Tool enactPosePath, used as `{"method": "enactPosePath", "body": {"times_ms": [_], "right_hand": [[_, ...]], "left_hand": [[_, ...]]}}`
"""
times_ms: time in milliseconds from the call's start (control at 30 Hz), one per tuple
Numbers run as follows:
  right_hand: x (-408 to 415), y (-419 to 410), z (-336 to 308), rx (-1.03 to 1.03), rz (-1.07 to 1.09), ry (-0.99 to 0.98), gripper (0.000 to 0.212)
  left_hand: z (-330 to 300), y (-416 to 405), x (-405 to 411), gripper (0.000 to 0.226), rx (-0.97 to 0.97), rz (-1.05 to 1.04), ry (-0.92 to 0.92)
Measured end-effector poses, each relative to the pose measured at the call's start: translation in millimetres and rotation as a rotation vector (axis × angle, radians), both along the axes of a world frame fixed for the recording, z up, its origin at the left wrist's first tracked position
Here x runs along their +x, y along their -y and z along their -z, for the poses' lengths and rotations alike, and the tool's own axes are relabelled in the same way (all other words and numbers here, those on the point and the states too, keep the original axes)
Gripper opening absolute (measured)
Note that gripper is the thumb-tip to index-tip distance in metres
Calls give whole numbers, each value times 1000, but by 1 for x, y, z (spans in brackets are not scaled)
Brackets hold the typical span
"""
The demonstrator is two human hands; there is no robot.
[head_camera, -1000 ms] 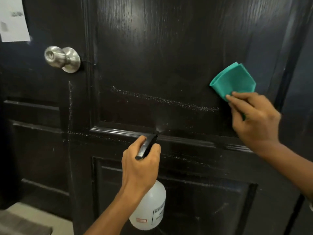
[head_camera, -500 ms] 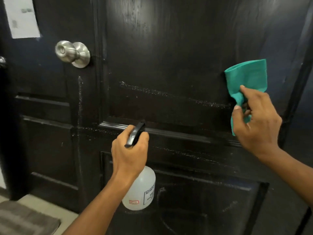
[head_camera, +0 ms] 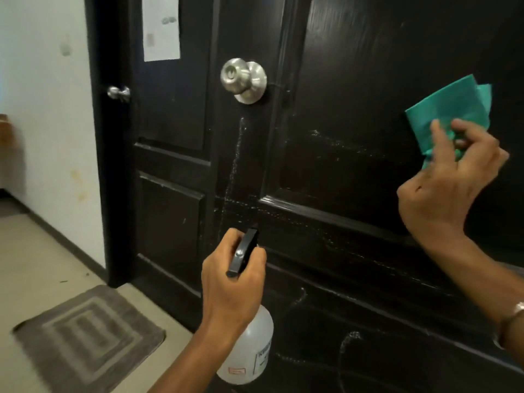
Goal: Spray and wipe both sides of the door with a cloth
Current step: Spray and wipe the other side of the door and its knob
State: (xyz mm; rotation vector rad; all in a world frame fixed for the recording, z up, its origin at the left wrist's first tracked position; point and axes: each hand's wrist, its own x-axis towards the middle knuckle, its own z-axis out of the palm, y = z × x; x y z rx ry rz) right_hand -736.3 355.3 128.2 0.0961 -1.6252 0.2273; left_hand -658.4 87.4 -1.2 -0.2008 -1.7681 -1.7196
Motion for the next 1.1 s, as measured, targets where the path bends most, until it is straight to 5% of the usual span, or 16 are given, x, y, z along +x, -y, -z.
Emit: {"method": "enactPosePath", "body": {"times_ms": [67, 233, 333, 400, 467, 567, 733, 900, 1000, 1100], "right_hand": [[-10, 18, 11, 142, -44, 59, 54], [-12, 27, 84, 1028, -59, 391, 47], [-9, 15, 33, 1345, -93, 361, 42], [-15, 12, -35, 1269, -66, 205, 34], [-19, 4, -110, 932, -2, 14, 40], [-23, 12, -151, 541, 21, 22, 47], [-46, 81, -39, 603, -202, 182, 39], [-23, 96, 47, 1166, -241, 564, 33], [-23, 80, -6, 1293, -132, 359, 25], [-35, 70, -92, 910, -49, 79, 31]], "left_hand": [[7, 6, -1, 21, -9, -21, 4], [12, 2, 2, 16, 28, -38, -3], [10, -4, 3, 19, 51, -4, -9], [10, -6, 3, 19, 71, 10, -10], [12, -4, 4, 19, 96, 6, -3], [19, -1, 6, 23, 93, 3, 4], [27, 7, 8, 23, 102, 15, 11], [27, 11, 6, 27, 112, 24, 12], [19, 17, -2, 25, 101, 47, 11], [8, 25, -11, 24, 77, 52, -23]]}}
